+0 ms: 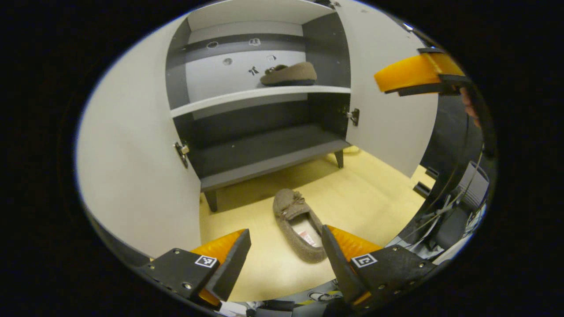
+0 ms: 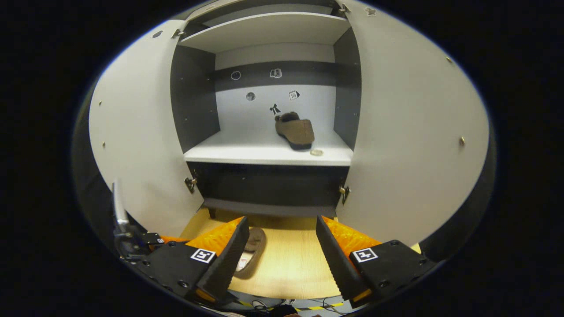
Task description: Grab one shoe with the right hand and put it into the shoe cabinet, grab the other shoe with the left hand and put it into the shoe cabinet; then close the right door with the right hand and the left door with the left hand.
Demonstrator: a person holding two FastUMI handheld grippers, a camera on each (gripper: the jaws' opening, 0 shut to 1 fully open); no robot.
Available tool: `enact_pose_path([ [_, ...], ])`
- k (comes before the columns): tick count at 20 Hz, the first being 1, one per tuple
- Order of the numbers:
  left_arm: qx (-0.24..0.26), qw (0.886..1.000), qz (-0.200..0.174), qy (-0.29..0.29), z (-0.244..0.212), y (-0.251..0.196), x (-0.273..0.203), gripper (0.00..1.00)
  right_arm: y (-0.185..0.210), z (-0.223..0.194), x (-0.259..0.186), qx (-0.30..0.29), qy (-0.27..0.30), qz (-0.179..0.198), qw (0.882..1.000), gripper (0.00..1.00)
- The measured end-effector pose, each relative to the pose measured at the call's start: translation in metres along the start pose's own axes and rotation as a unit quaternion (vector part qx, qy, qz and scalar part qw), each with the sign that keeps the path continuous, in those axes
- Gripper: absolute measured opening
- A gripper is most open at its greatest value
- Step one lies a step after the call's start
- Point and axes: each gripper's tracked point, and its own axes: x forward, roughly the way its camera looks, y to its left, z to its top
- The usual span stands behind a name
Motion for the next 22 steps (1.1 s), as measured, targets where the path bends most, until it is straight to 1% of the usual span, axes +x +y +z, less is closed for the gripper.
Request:
enact_pose_path([
  [1, 0.005, 1.000, -0.006, 0.009, -0.009, -0.001, 0.011, 0.99, -0.001, -0.012, -0.009, 0.010, 0.004, -0.004, 1.000, 0.94],
  [2, 0.012, 1.000, -0.007, 0.019, -0.015, -0.001, 0.021, 0.98, -0.004, -0.023, -0.017, 0.020, 0.010, -0.007, 1.000, 0.97],
  [3, 0.016, 1.000, -0.005, 0.025, -0.020, 0.004, 0.033, 0.94, -0.008, -0.034, -0.024, 0.031, 0.018, -0.011, 0.999, 0.94],
  [4, 0.018, 0.999, -0.003, 0.033, -0.024, 0.007, 0.043, 0.98, -0.013, -0.043, -0.031, 0.037, 0.026, -0.015, 0.999, 0.97],
  [5, 0.014, 0.999, -0.005, 0.038, -0.025, 0.009, 0.053, 0.98, -0.020, -0.049, -0.040, 0.041, 0.029, -0.023, 0.998, 0.97],
  [6, 0.007, 0.999, -0.010, 0.040, -0.028, 0.008, 0.063, 0.94, -0.028, -0.052, -0.048, 0.045, 0.028, -0.031, 0.998, 0.97],
  [7, 0.005, 0.999, -0.020, 0.045, -0.032, 0.006, 0.074, 0.94, -0.032, -0.055, -0.056, 0.047, 0.024, -0.032, 0.998, 0.96],
  [8, 0.008, 0.998, -0.022, 0.052, -0.037, 0.007, 0.084, 0.94, -0.034, -0.056, -0.064, 0.048, 0.016, -0.028, 0.998, 0.97],
  [9, 0.009, 0.998, -0.019, 0.060, -0.041, 0.010, 0.091, 0.94, -0.037, -0.059, -0.071, 0.044, 0.011, -0.027, 0.999, 0.94],
  [10, 0.004, 0.998, -0.019, 0.059, -0.040, 0.011, 0.098, 0.94, -0.043, -0.062, -0.078, 0.037, 0.011, -0.031, 0.999, 0.96],
  [11, -0.006, 0.998, -0.024, 0.056, -0.039, 0.009, 0.105, 0.89, -0.049, -0.068, -0.086, 0.026, 0.013, -0.035, 0.999, 0.96],
  [12, -0.016, 0.998, -0.027, 0.058, -0.039, 0.010, 0.112, 0.99, -0.055, -0.071, -0.093, 0.015, 0.015, -0.042, 0.999, 0.96],
  [13, -0.024, 0.997, -0.024, 0.064, -0.043, 0.013, 0.120, 0.99, -0.060, -0.074, -0.101, 0.011, 0.014, -0.048, 0.999, 0.97],
  [14, -0.029, 0.996, -0.016, 0.078, -0.049, 0.018, 0.129, 0.94, -0.063, -0.076, -0.108, 0.019, 0.013, -0.051, 0.998, 0.97],
  [15, -0.030, 0.995, -0.006, 0.091, -0.055, 0.024, 0.136, 0.98, -0.065, -0.077, -0.113, 0.039, 0.007, -0.052, 0.998, 0.97],
  [16, -0.032, 0.994, -0.004, 0.103, -0.061, 0.021, 0.141, 0.94, -0.067, -0.075, -0.118, 0.064, -0.003, -0.053, 0.997, 0.96],
  [17, -0.040, 0.994, -0.010, 0.103, -0.060, 0.018, 0.146, 0.99, -0.069, -0.074, -0.120, 0.082, -0.012, -0.058, 0.995, 0.97],
  [18, -0.047, 0.994, -0.015, 0.098, -0.058, 0.022, 0.150, 0.99, -0.075, -0.073, -0.120, 0.092, -0.018, -0.074, 0.993, 0.97],
  [19, -0.049, 0.994, -0.020, 0.095, -0.055, 0.023, 0.155, 0.89, -0.083, -0.076, -0.118, 0.096, -0.019, -0.092, 0.991, 0.96],
  [20, -0.045, 0.995, -0.017, 0.091, -0.050, 0.025, 0.160, 0.99, -0.093, -0.081, -0.121, 0.100, -0.016, -0.110, 0.989, 0.96],
  [22, -0.044, 0.993, -0.024, 0.105, -0.054, 0.019, 0.169, 0.70, -0.109, -0.088, -0.131, 0.123, -0.015, -0.137, 0.983, 0.97],
])
